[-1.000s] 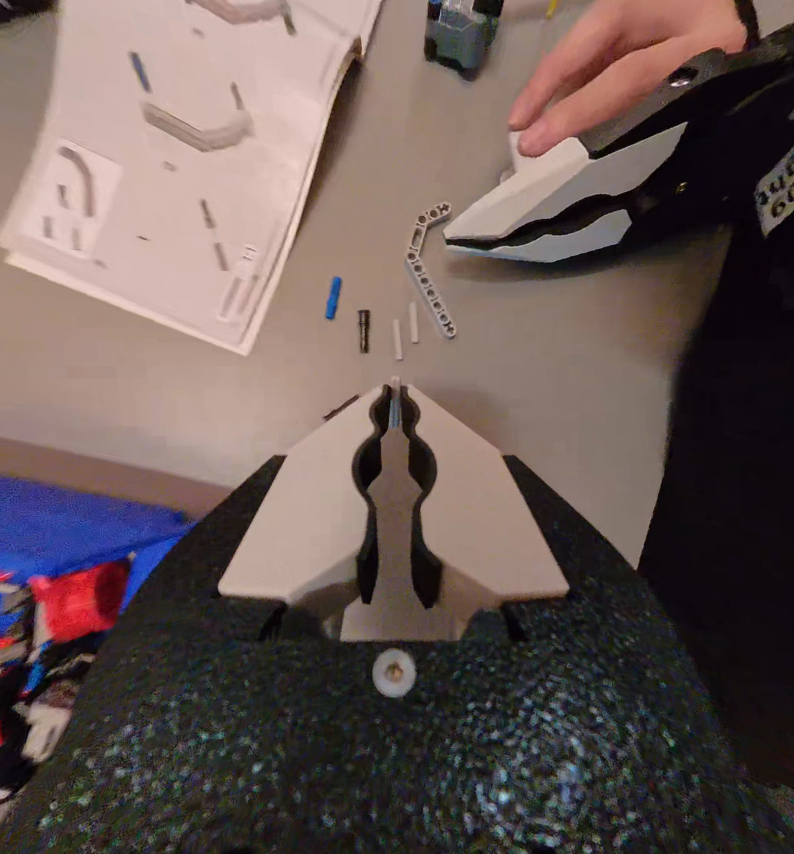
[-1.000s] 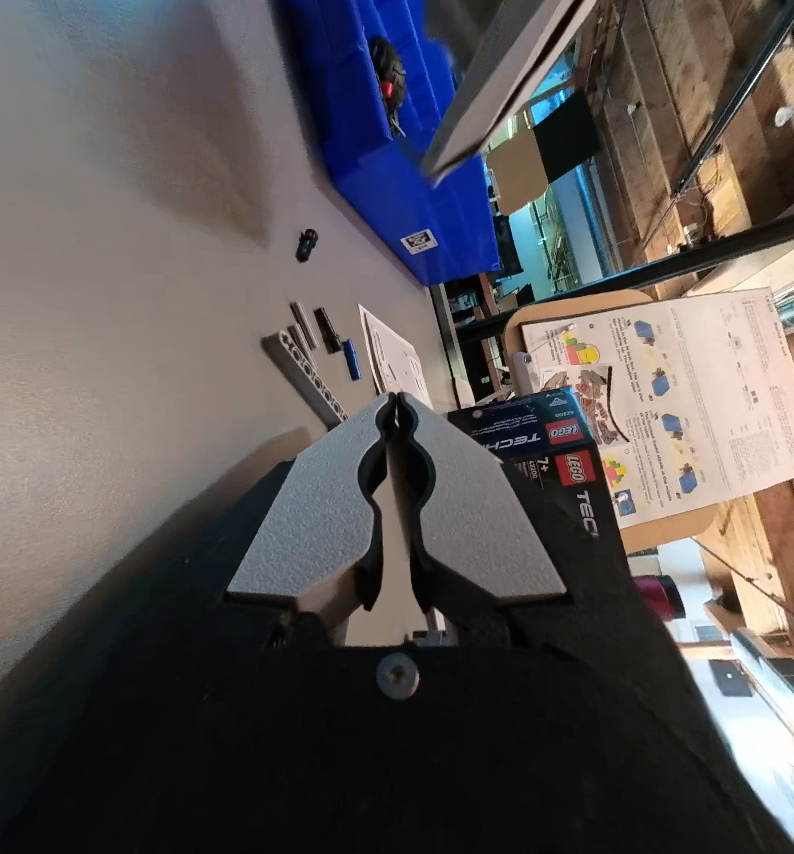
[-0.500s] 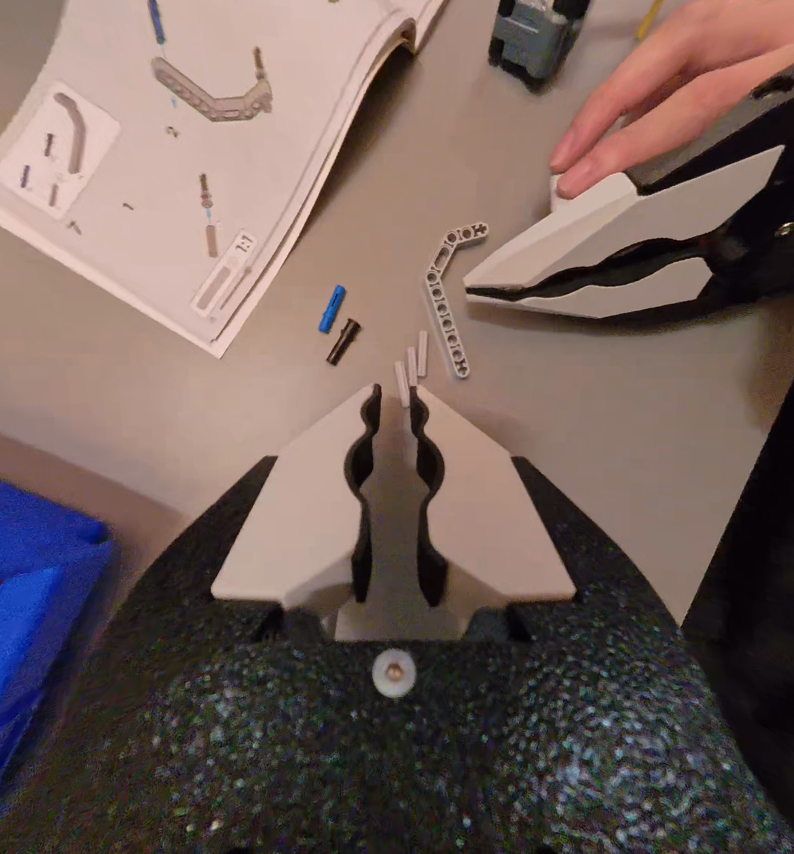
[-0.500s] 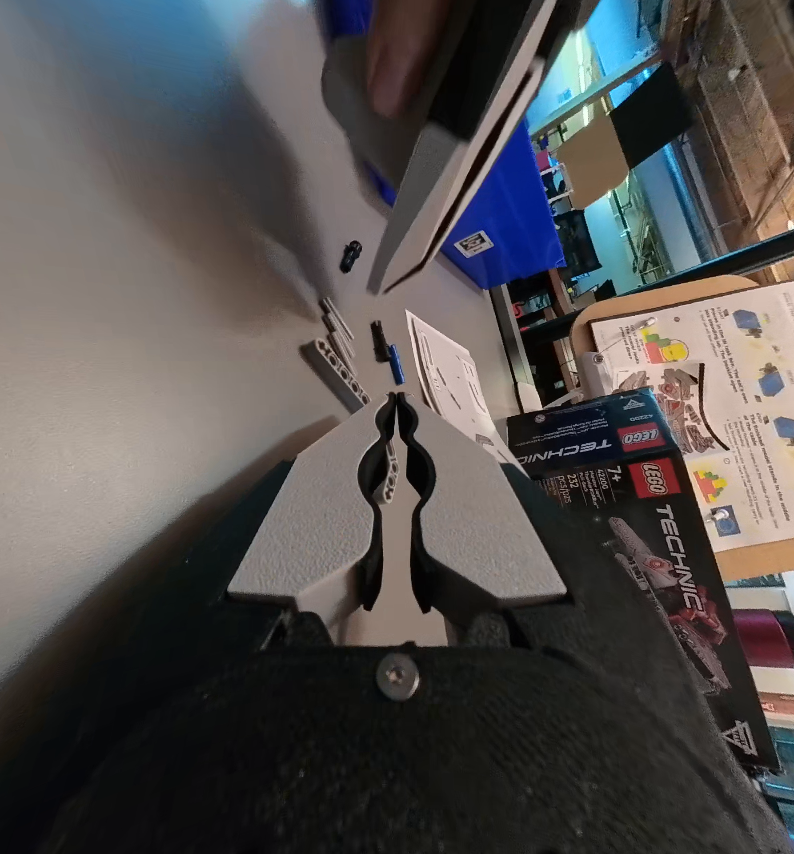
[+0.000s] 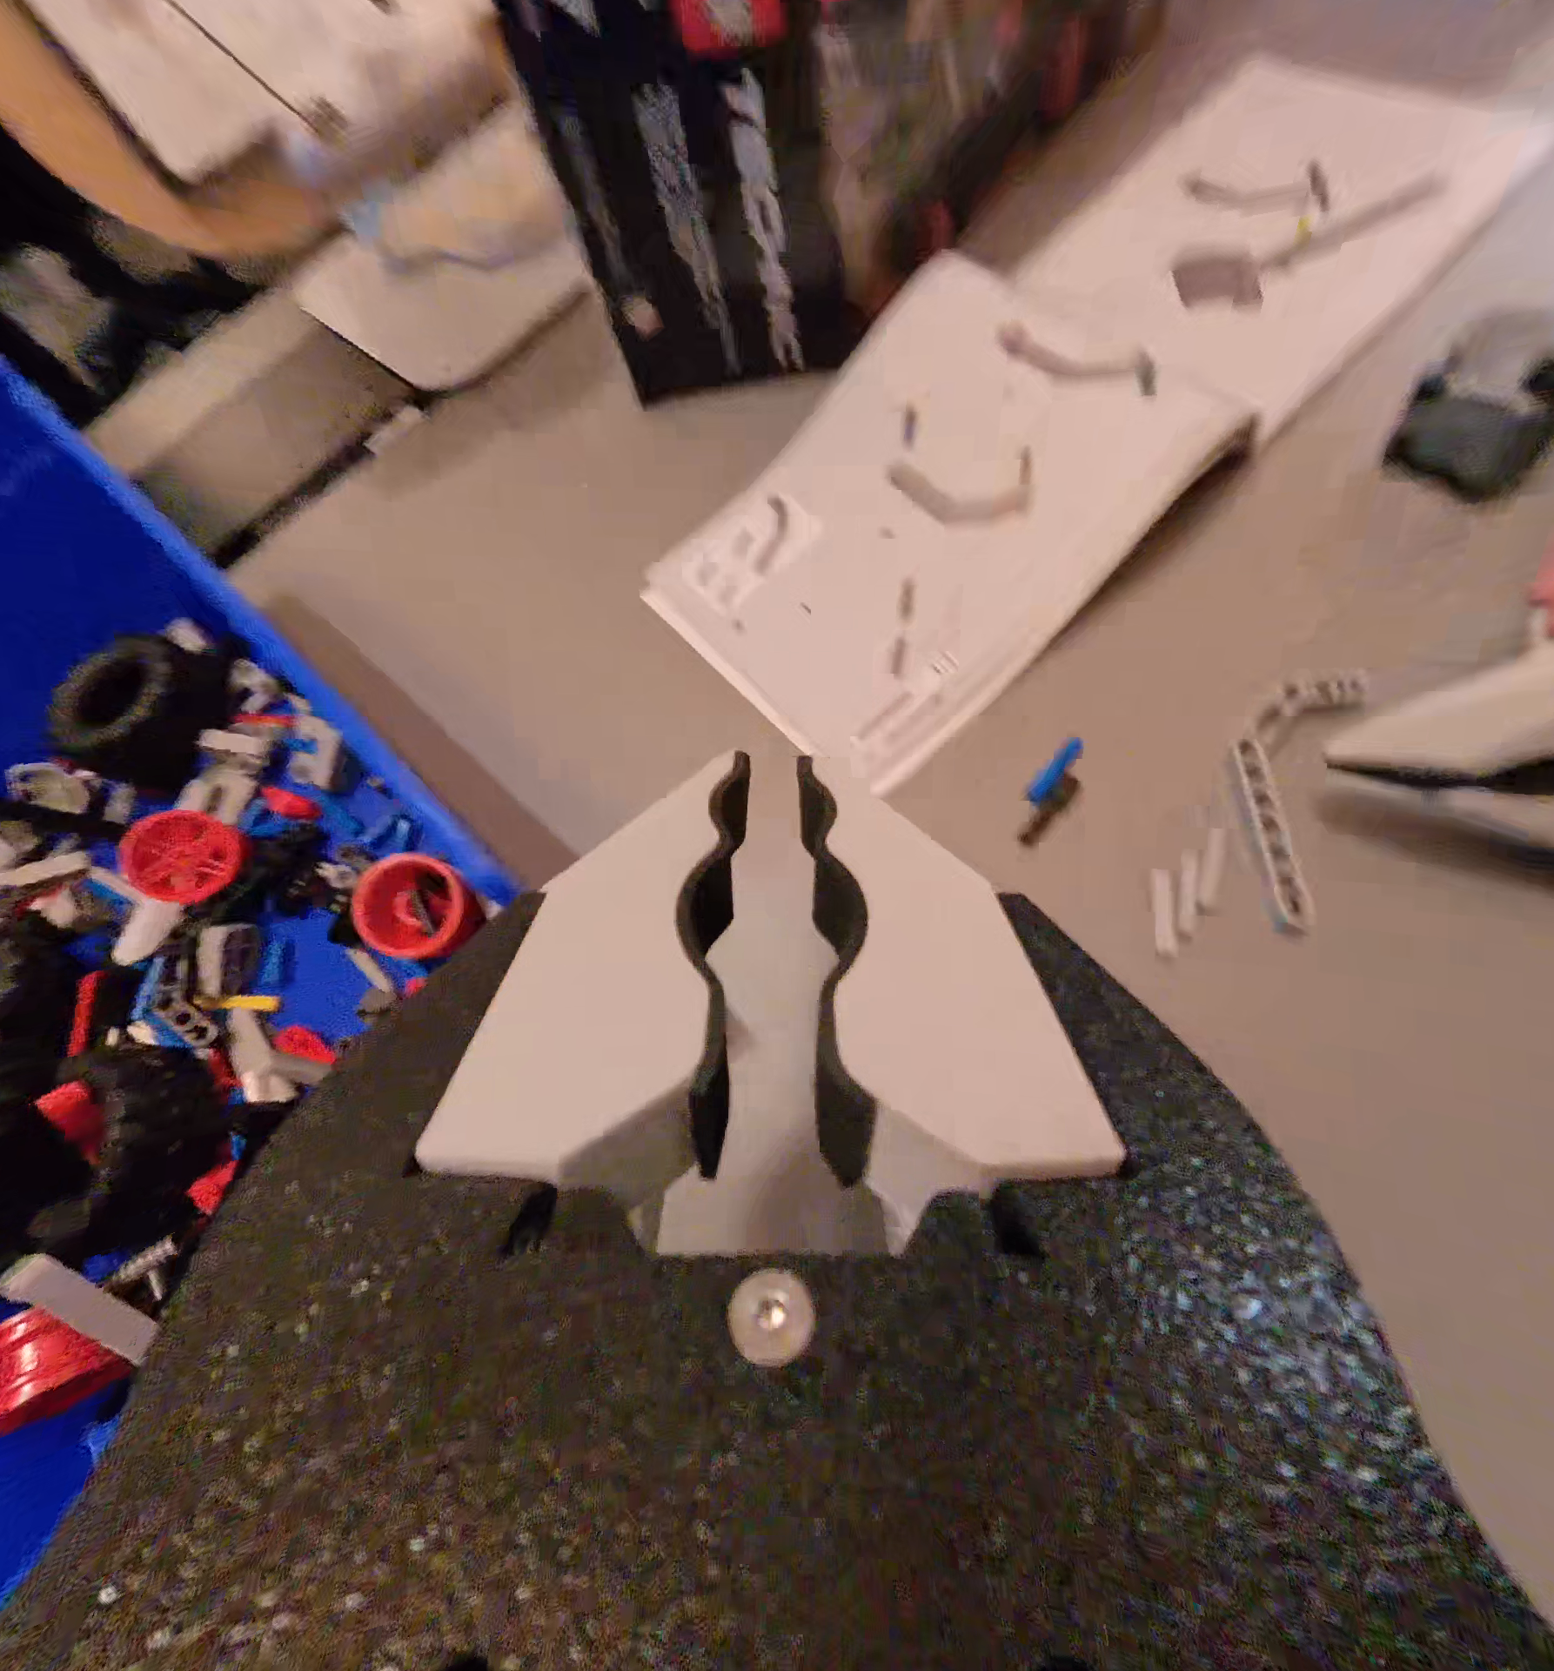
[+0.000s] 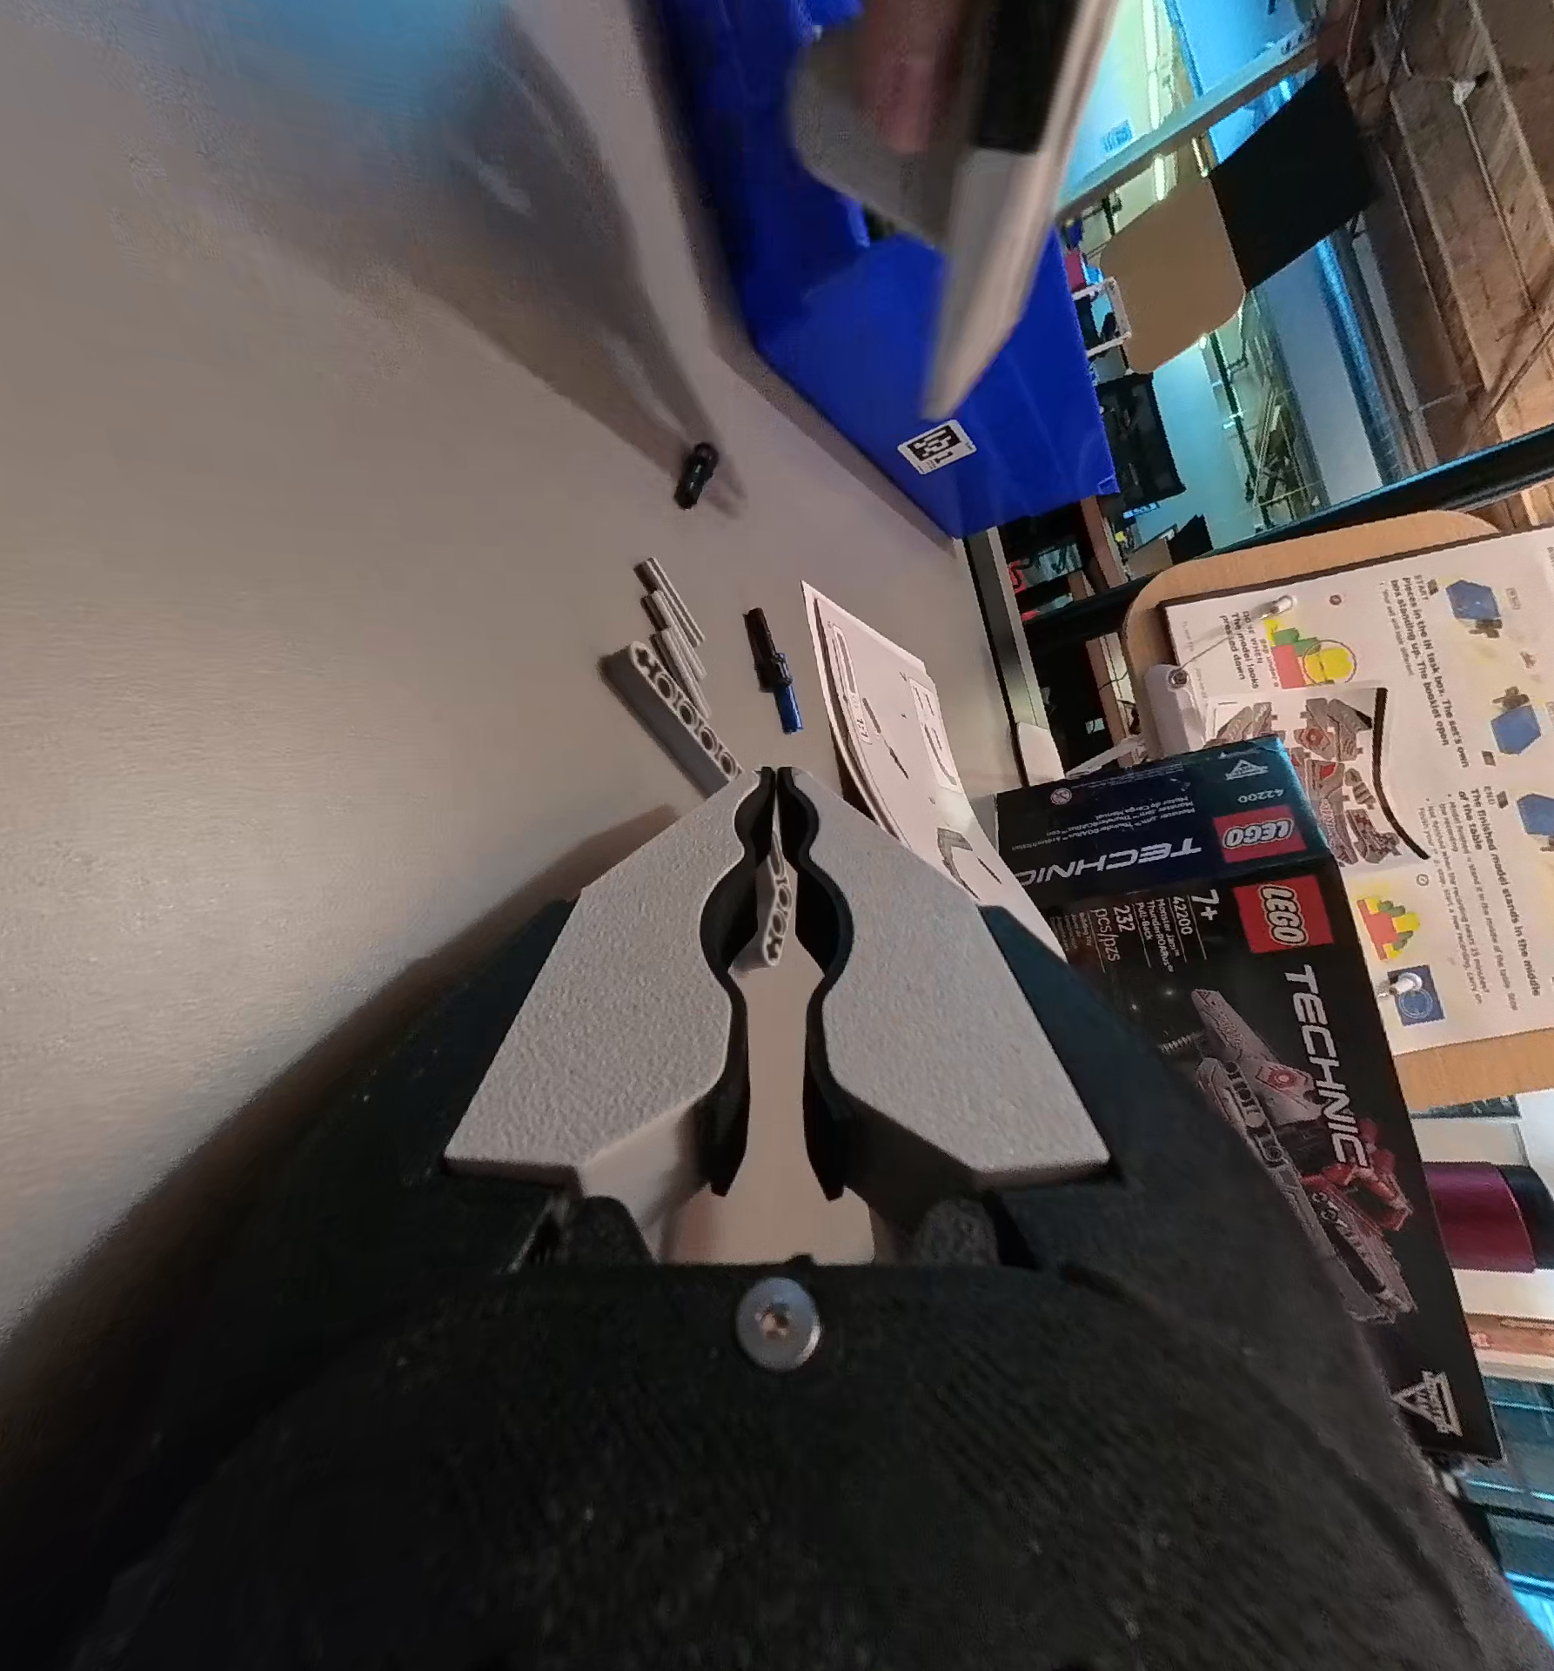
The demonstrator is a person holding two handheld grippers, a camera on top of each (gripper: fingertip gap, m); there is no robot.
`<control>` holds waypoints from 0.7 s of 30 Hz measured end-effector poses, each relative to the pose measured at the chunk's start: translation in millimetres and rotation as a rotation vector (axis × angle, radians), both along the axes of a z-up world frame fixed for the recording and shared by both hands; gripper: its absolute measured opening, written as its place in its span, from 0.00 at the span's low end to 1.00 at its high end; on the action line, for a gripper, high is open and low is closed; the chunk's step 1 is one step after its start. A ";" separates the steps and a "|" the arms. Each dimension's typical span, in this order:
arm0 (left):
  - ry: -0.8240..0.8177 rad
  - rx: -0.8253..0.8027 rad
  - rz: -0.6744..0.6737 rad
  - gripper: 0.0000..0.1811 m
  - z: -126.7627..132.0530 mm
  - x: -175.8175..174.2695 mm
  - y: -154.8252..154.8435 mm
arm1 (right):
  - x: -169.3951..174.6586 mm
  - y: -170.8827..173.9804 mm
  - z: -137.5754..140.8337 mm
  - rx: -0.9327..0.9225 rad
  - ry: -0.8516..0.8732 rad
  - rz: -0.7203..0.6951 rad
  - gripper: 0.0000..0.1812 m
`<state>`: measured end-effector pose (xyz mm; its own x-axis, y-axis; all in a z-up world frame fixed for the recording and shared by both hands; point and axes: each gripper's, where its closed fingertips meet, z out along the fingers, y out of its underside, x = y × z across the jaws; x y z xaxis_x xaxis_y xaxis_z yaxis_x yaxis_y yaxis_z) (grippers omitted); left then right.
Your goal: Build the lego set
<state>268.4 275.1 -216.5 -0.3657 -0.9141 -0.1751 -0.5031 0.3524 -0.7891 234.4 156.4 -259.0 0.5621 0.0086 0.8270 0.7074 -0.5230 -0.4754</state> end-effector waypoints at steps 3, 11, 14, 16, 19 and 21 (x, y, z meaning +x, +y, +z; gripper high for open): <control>-0.307 -0.158 0.134 0.05 45.4 28.5 28.0 | -0.6 0.4 -4.1 -0.023 -0.011 0.004 0.00; -0.504 -0.138 0.155 0.00 54.0 36.6 26.3 | 5.5 3.3 3.3 0.027 0.003 -0.017 0.00; -0.680 -0.050 0.166 0.00 83.4 26.4 26.7 | 6.3 5.1 4.2 0.034 0.012 -0.011 0.00; -0.723 -0.056 0.114 0.00 92.9 24.4 17.1 | 6.4 7.1 2.1 0.021 0.010 -0.005 0.00; -0.546 -0.066 0.138 0.00 61.8 35.8 20.2 | 6.2 8.9 0.0 0.009 0.007 0.001 0.00; -0.556 -0.027 0.155 0.00 59.6 35.5 23.1 | 6.1 9.0 0.2 0.010 0.008 0.004 0.00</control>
